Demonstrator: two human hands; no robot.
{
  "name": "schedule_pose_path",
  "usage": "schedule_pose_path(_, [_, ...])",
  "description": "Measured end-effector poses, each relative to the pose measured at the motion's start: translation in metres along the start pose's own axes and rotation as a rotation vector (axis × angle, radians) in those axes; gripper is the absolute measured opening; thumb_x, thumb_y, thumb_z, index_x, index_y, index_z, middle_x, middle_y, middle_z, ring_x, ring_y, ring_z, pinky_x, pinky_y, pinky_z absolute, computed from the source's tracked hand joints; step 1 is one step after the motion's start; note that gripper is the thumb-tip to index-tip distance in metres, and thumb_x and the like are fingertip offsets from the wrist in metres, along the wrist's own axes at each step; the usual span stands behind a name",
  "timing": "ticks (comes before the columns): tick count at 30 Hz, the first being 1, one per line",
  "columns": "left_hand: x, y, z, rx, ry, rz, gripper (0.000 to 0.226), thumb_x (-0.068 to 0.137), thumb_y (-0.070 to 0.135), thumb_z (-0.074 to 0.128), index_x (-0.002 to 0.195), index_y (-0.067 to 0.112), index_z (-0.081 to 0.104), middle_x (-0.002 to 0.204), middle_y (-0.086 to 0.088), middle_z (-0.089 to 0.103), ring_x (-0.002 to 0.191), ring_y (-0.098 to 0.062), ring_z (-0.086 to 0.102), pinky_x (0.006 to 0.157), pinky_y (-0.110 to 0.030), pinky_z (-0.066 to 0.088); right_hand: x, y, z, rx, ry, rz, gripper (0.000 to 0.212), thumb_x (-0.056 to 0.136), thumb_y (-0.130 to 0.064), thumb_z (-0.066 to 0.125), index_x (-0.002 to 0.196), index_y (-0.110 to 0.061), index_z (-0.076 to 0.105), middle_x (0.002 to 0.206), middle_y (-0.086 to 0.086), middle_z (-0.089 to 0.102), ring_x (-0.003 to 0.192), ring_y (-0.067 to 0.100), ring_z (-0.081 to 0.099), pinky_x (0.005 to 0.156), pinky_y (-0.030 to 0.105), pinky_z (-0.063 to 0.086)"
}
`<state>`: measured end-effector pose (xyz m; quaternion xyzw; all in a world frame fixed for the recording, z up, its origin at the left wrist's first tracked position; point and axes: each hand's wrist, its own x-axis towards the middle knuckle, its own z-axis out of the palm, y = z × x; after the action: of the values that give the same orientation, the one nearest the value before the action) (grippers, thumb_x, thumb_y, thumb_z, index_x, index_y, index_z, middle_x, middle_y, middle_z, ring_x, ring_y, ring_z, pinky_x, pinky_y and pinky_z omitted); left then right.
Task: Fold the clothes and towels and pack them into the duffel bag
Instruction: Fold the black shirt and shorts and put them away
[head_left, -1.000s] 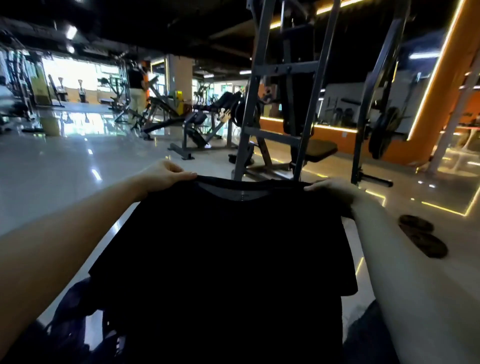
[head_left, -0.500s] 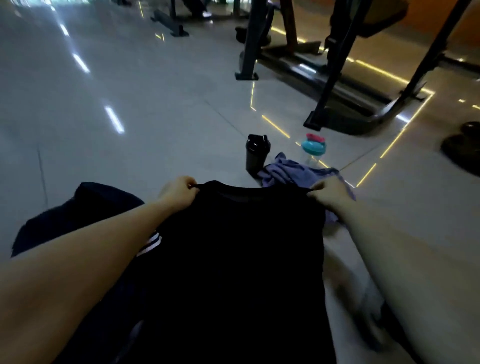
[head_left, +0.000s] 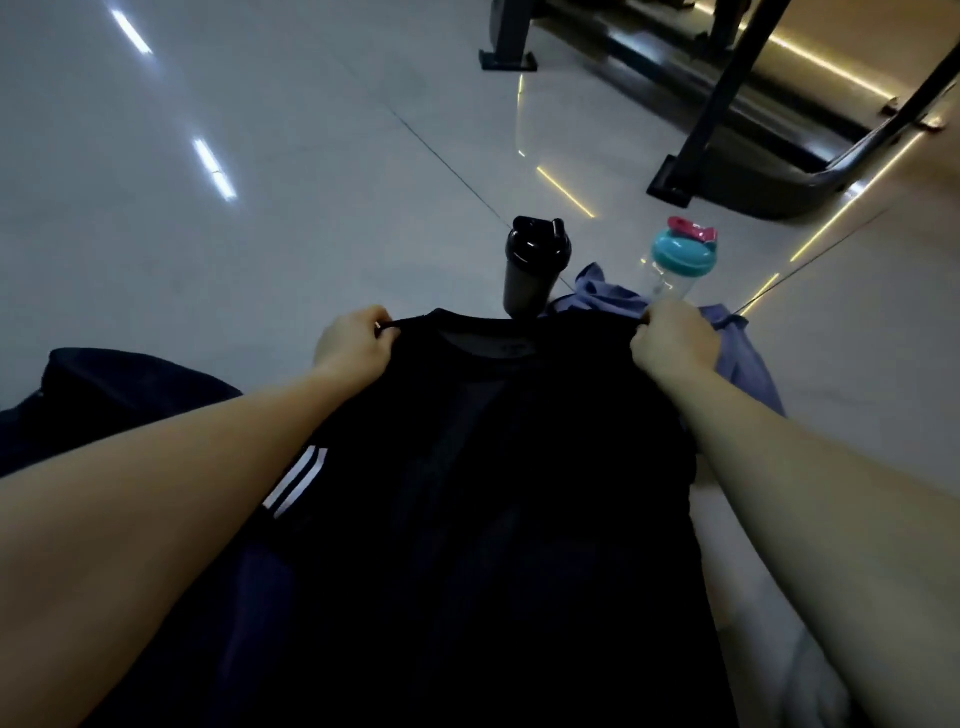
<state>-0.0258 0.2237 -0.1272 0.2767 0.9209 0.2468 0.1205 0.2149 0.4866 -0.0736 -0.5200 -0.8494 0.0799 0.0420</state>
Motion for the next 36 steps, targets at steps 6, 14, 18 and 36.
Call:
schedule_pose_path(6, [-0.026,-0.035,0.002,0.198,-0.313,-0.045,0.055,0.093,0.041,0.067,0.14,0.019,0.05,0.134,-0.008,0.058,0.121,-0.03,0.058,0.099,-0.04,0.047,-0.04,-0.035,0.027,-0.04,0.013,-0.239,0.037,0.09,-0.013,0.053,0.126,-0.007,0.054,0.124,0.018,0.061,0.109,0.04,0.06,0.077,0.04,0.045])
schedule_pose_path(14, [-0.115,-0.079,-0.019,0.522,-0.287,-0.032,0.046,0.098,0.048,0.042,0.126,0.016,0.06,0.128,-0.01,0.062,0.116,-0.032,0.056,0.094,-0.044,0.042,-0.161,-0.116,0.089,-0.093,-0.26,-0.853,0.034,0.091,-0.023,0.055,0.124,-0.013,0.06,0.119,0.01,0.054,0.107,0.032,0.057,0.085,0.042,0.048])
schedule_pose_path(18, [-0.145,-0.097,-0.029,0.58,-0.398,-0.067,0.05,0.096,0.041,0.033,0.134,0.017,0.055,0.142,-0.01,0.054,0.135,-0.031,0.04,0.113,-0.054,0.029,-0.207,-0.128,0.109,-0.167,-0.492,-0.916,0.055,0.1,-0.043,0.048,0.15,-0.024,0.038,0.149,0.009,0.04,0.132,0.031,0.043,0.103,0.045,0.041])
schedule_pose_path(36, [-0.19,-0.154,-0.058,1.246,-0.563,-0.092,0.147,0.067,0.081,0.069,0.158,0.002,-0.015,0.167,-0.024,-0.007,0.153,-0.042,-0.012,0.118,-0.069,-0.002,-0.234,-0.13,0.125,-0.365,-0.651,-0.788,0.105,0.087,-0.062,0.064,0.161,-0.031,-0.005,0.168,0.011,-0.012,0.154,0.035,-0.006,0.116,0.062,0.025])
